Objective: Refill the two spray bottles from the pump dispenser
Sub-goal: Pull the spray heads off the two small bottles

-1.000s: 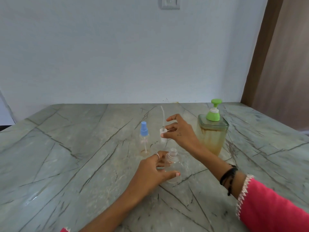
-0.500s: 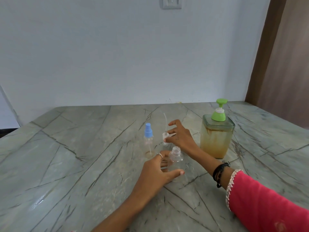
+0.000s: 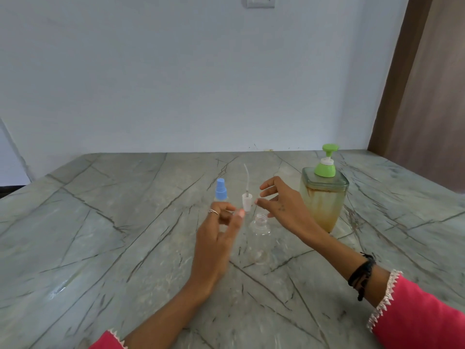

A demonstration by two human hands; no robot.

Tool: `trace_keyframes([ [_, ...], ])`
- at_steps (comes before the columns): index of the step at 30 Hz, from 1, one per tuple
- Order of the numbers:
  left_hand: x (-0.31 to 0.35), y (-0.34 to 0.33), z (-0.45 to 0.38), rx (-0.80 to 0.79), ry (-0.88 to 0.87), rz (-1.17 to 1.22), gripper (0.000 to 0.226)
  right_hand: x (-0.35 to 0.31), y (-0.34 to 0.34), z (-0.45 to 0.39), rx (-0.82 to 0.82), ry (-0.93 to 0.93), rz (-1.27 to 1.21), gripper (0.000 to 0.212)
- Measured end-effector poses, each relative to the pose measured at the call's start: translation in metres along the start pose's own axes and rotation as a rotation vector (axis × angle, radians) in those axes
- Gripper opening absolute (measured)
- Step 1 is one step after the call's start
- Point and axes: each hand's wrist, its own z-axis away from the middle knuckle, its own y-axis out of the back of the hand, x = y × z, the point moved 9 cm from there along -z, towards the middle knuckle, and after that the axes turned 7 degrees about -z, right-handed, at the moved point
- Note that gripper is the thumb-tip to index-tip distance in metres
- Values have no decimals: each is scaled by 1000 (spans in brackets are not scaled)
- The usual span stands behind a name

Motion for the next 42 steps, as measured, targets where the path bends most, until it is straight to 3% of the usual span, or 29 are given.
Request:
trace_keyframes([
  [2,-1,18,-6,157,-25,-67,16,-8,4,3,1,25,-24,14],
  [5,-17,34,-18,262,33,-110,32,-21,7,5,-5,65,-53,7],
  [9,-43,15,-29,62,217,-138,68,-30,7,4,-3,81,-69,6],
  [11,-46,6,-32,-21,232,-186,76,-34,7,5,-7,85,-75,6],
  [21,-35,18,-38,-61,155,-271,34,-57,18,12,-31,131,-92,4],
  [27,-19,34,-7,-133,103,-278,33,-81,-6,27,-151,170,-22,24],
  [31,-18,33,4,-179,84,-290,32,-88,-36,41,-256,211,245,44],
  [36,-19,30,8,-222,54,-246,31,-93,-49,53,-224,272,483,42],
  [42,-25,24,6,-263,48,-233,31,-97,-54,49,-177,362,574,42],
])
